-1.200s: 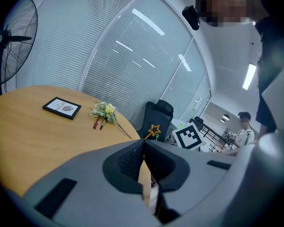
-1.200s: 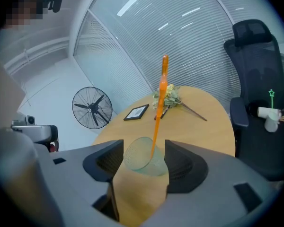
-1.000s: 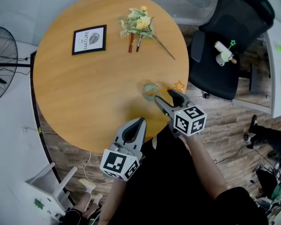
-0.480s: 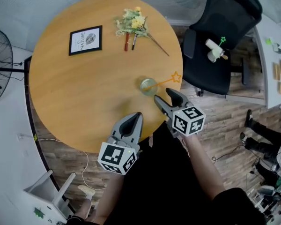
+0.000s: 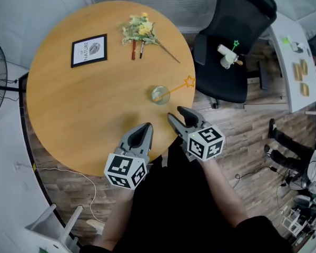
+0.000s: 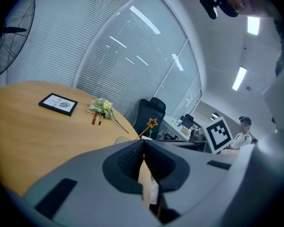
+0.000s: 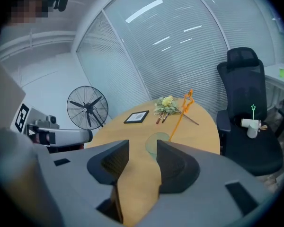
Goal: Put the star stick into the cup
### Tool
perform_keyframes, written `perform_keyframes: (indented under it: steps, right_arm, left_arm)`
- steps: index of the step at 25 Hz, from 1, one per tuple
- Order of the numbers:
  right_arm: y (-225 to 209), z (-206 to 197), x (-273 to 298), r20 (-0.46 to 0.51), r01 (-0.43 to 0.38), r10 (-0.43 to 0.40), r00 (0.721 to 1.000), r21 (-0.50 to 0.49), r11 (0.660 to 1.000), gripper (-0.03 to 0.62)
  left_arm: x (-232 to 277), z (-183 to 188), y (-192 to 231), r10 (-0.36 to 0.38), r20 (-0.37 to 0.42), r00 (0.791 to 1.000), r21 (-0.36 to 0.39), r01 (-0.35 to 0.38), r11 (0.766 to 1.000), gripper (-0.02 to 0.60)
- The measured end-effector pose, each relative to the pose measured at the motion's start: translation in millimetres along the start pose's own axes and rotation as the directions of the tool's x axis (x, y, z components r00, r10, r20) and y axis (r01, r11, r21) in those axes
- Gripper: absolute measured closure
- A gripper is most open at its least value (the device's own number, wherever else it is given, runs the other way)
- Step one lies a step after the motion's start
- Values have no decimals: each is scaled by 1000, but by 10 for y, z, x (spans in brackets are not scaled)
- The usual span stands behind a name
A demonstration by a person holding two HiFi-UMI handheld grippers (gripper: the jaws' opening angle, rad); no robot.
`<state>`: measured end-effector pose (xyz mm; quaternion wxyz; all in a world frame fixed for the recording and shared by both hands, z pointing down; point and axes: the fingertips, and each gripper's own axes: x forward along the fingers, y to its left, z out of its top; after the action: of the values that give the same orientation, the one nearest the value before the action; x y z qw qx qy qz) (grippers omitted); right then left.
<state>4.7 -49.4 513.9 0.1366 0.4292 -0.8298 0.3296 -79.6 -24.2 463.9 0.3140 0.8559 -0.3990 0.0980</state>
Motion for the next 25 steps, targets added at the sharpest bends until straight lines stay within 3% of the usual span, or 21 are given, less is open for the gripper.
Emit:
perform_keyframes:
  steps: [11, 19, 25]
  right_arm:
    - [150, 232, -367, 46, -93, 98, 994, -101, 991, 474]
    - [111, 315, -806, 41, -219, 229, 973, -161, 962, 507]
    - [32, 340, -1184, 40, -299, 313, 949, -210, 931, 543]
  left_arm:
    - [79, 58, -249, 46, 18, 999, 15, -47, 999, 583]
    - [184, 20, -680, 143, 53, 988, 9, -144, 990, 583]
    - [147, -40, -1057, 231, 102, 968, 6, -233, 972, 583]
